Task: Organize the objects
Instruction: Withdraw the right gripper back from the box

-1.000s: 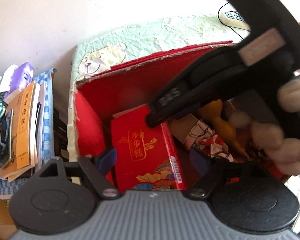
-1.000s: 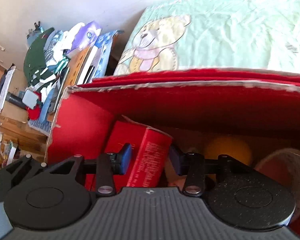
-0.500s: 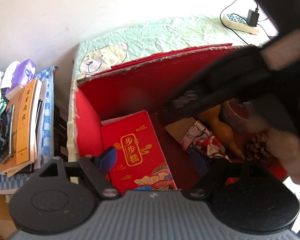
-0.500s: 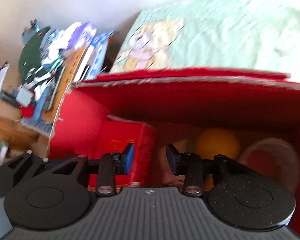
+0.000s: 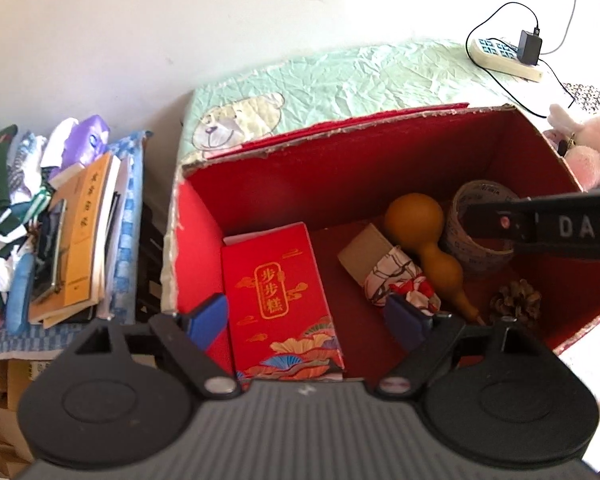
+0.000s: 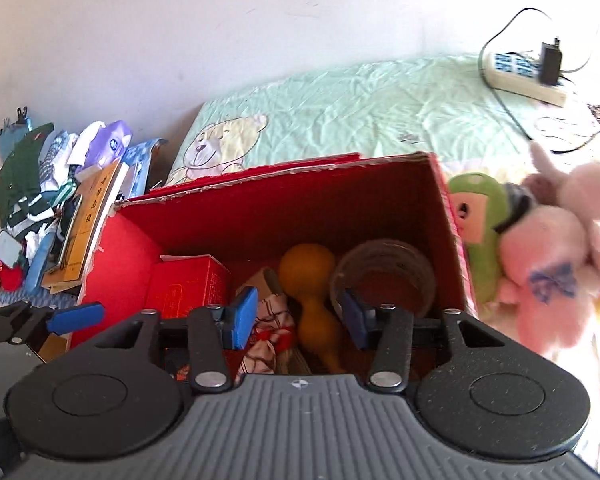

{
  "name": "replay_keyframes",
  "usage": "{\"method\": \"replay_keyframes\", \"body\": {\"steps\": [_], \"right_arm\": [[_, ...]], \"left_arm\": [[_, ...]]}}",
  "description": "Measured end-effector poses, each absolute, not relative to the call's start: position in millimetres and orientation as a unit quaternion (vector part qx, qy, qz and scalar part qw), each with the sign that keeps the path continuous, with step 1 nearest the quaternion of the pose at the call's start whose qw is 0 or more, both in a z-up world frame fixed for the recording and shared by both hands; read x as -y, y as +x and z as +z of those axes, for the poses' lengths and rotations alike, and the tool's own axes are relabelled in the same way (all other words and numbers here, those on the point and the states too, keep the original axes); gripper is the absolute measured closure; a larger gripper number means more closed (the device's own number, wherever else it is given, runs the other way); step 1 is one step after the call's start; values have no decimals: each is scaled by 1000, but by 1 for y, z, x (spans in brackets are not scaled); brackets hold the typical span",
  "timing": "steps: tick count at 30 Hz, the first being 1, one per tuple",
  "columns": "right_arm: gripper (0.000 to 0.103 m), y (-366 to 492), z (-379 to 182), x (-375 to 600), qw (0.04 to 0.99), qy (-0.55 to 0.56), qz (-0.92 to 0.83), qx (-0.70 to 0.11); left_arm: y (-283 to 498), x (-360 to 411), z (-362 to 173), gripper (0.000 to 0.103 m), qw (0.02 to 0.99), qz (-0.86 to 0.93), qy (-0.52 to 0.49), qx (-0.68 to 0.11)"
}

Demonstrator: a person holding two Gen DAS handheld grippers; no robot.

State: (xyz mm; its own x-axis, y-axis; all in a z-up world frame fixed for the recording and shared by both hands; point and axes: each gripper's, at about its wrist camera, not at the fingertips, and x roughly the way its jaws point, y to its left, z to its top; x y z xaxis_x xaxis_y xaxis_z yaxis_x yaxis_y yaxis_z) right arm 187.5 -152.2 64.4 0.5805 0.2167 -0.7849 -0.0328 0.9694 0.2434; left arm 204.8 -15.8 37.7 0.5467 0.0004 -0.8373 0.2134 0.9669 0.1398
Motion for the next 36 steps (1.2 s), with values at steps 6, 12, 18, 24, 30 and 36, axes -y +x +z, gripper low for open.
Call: {"method": "replay_keyframes", "body": {"steps": [6, 12, 18, 24, 30, 36], "right_arm": [[44, 162, 76, 151, 896, 96, 56, -430], [41, 140, 85, 155, 904, 100, 50, -413], [41, 125, 88, 158, 907, 96, 51, -407], [40, 113, 89, 161, 907, 91, 60, -408], [39, 99, 91, 170, 908, 80, 66, -405], [38, 84, 88, 189, 906, 74, 75, -410]], "left_arm": [[190, 19, 49, 12, 878, -44, 110, -464], [175, 22, 57, 10, 883, -34, 108, -455], [162, 31, 61, 10, 886, -26, 115, -449], [151, 35, 63, 9, 885, -28, 101, -453], [138, 40, 63, 4, 886, -28, 85, -455], [121, 54, 58, 4, 881, -34, 81, -465]]}}
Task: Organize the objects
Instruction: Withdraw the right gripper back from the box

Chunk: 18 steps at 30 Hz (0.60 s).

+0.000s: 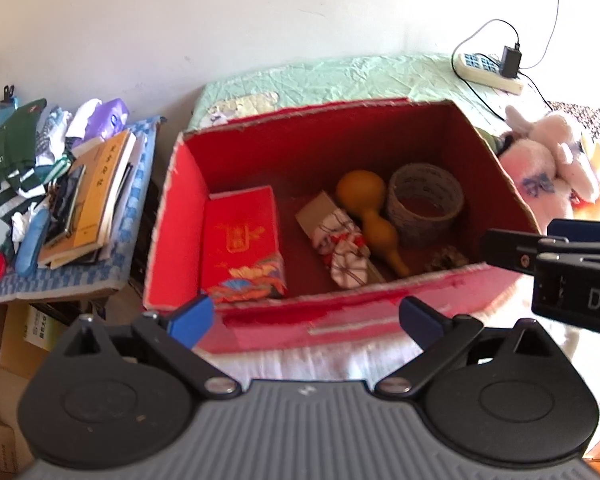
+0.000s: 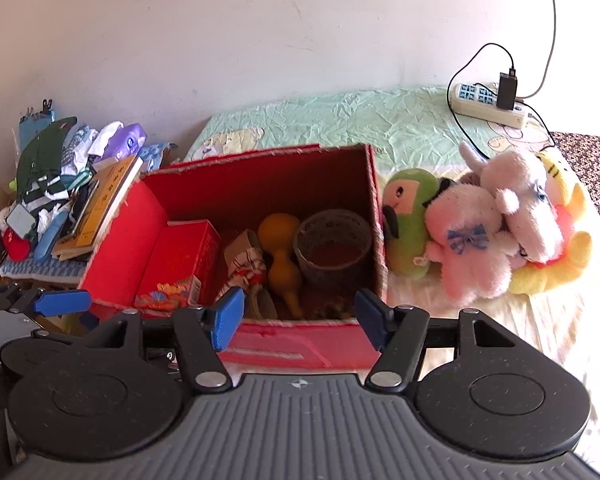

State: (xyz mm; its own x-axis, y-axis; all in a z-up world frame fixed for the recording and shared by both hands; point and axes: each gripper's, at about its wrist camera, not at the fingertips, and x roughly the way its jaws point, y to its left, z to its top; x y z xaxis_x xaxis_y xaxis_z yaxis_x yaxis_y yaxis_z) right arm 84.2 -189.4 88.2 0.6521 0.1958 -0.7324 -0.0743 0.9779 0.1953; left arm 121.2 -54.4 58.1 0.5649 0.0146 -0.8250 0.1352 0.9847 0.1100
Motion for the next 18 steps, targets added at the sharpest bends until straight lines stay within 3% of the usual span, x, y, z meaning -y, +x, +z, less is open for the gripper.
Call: {"method": "replay_keyframes", "body": {"steps": [18], "right_arm": [[37, 67, 55, 234, 886, 58, 87, -452]], "left_arm": [[95, 98, 29, 4, 857, 43, 78, -507]]}}
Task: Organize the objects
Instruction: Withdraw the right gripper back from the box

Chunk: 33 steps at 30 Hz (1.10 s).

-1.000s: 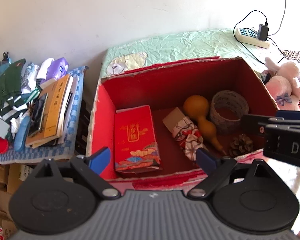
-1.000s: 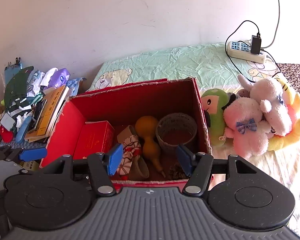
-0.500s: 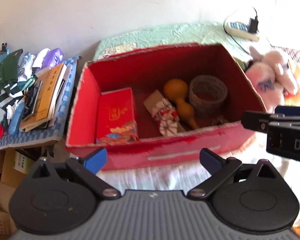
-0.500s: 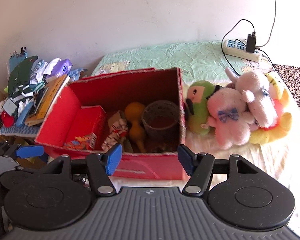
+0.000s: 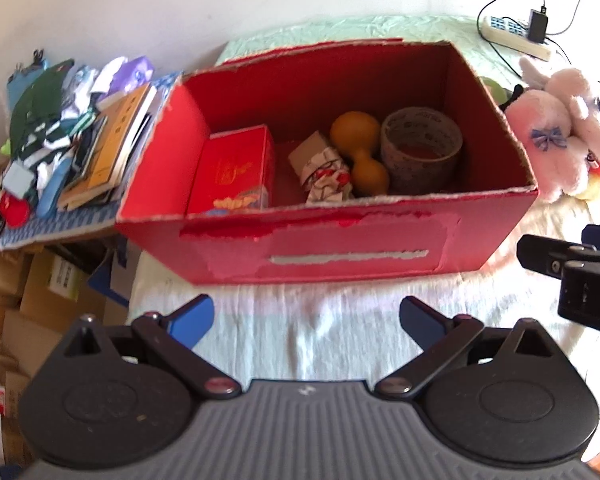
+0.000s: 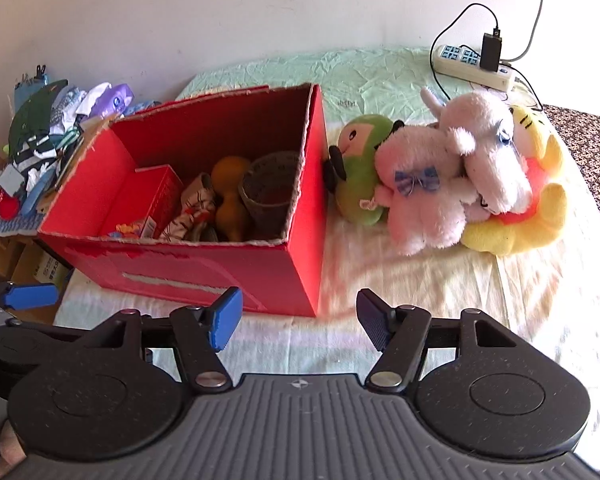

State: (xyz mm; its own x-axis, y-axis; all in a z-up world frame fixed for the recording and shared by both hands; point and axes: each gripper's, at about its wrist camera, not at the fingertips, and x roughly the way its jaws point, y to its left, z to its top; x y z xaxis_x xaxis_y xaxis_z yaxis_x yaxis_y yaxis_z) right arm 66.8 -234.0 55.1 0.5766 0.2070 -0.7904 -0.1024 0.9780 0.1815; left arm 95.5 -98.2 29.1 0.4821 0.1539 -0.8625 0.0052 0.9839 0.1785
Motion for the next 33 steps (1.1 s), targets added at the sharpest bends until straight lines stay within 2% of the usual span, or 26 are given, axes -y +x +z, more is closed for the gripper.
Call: {"method": "replay_keyframes", "body": {"steps": [10, 33], "right_arm": [[32, 60, 58, 218, 891, 42, 63, -447], [22, 39, 55, 164, 882, 94, -96, -451]], "left_arm": [[91, 86, 28, 3, 858, 43, 87, -504], [97, 30, 41, 3, 869, -80, 144, -467]]}}
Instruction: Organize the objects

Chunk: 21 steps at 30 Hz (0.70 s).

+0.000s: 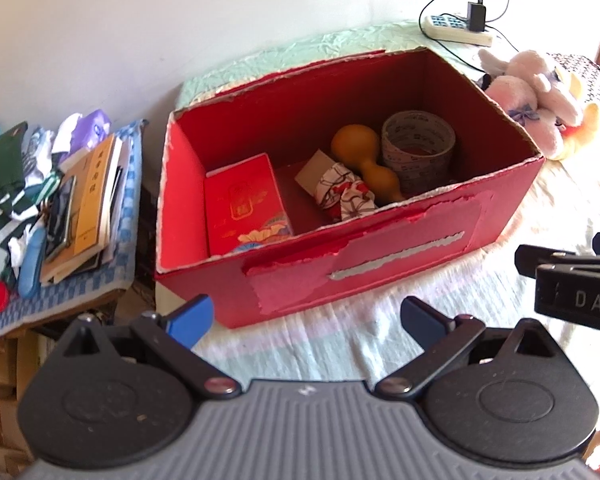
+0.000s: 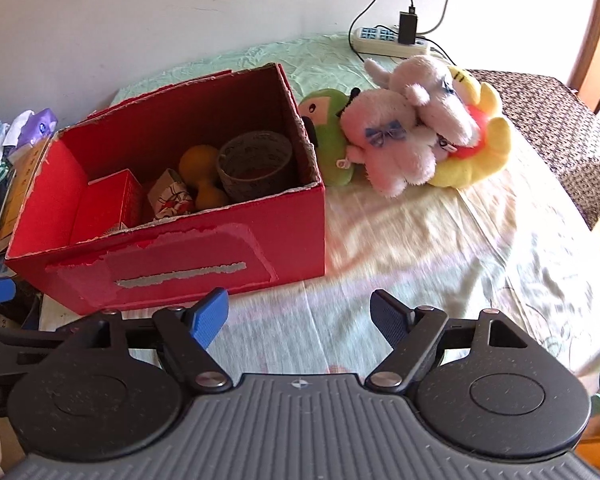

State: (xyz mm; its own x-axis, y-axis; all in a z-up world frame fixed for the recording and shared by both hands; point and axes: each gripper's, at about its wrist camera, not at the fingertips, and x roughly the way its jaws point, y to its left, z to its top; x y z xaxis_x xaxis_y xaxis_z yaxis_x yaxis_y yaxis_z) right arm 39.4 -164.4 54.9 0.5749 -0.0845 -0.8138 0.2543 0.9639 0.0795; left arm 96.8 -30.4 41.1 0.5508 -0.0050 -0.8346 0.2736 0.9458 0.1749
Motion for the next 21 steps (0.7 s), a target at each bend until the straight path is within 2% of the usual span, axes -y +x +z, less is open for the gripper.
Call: {"method": "replay_keyframes", "body": {"steps": [10, 21], "right_arm": [[21, 47, 69, 155, 887, 86, -104, -441], [21, 54, 76, 154, 891, 76, -101, -435]], "left_arm": [[106, 20, 59, 3, 881, -85, 140, -445], [112, 13, 55, 3, 879, -72, 118, -456]]}}
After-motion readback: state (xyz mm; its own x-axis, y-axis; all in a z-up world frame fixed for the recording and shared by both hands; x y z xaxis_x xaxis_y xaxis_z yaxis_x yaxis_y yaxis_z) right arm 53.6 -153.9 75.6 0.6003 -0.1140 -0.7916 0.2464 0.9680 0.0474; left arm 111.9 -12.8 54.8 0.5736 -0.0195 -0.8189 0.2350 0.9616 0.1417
